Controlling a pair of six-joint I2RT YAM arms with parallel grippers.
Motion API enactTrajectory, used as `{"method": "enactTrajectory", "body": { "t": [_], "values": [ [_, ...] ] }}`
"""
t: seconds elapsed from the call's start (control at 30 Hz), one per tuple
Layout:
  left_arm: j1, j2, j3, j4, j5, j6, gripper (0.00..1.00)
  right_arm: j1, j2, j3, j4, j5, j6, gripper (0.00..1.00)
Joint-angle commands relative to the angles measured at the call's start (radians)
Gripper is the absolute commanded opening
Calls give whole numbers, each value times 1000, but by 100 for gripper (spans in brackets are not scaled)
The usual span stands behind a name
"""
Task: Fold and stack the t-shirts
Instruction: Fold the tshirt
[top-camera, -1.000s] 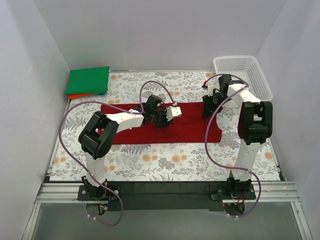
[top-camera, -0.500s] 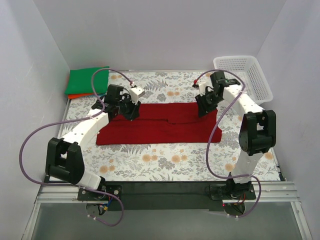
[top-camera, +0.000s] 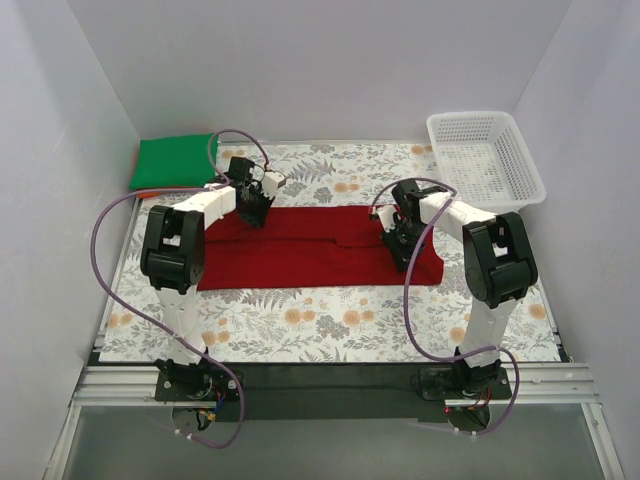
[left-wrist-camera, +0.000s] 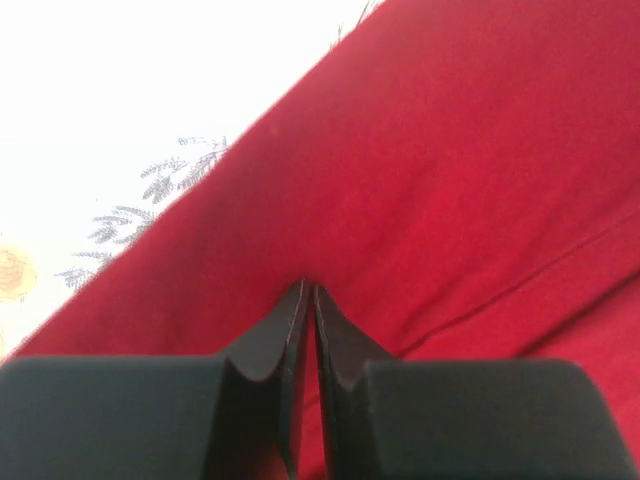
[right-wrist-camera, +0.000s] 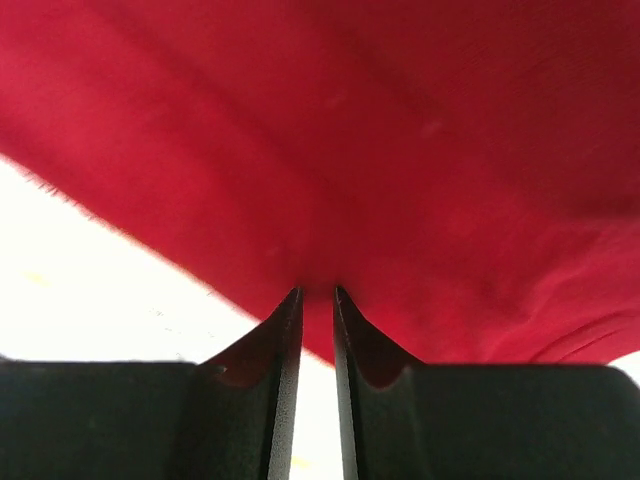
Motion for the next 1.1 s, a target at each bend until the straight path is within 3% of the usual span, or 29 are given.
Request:
{"method": "enactTrajectory", "body": {
  "t": [0.0, 0.23, 0.33, 0.5, 0.57, 0.63, 0.73, 0.87, 1.07],
  "values": [
    [17, 1, -11, 4, -82, 79, 5, -5, 64, 52, 80, 101, 2, 24],
    [51, -155, -287, 32, -111, 148, 2, -32, 285, 300, 104, 217, -63, 22],
    [43, -261, -451, -5, -51, 128, 2, -51, 418, 525, 102, 274, -94, 21],
    [-73, -537, -601, -186, 105, 25, 2, -45, 567, 953, 97, 200, -87, 27],
    [-128, -620, -635, -186, 102, -16, 2, -33, 547, 1008, 96, 161, -74, 34],
    [-156, -693, -596, -194, 75, -53, 4, -29, 498, 977, 99, 152, -73, 38],
    [-152, -682, -524, -217, 26, -29, 6, -31, 364, 815, 99, 112, -50, 39],
    [-150, -658, -458, -209, 33, 28, 8, -20, 190, 623, 94, -68, 38, 38],
    [-153, -609, -499, -148, 30, 114, 9, 61, 180, 499, 97, -188, 114, 35]
  ]
}}
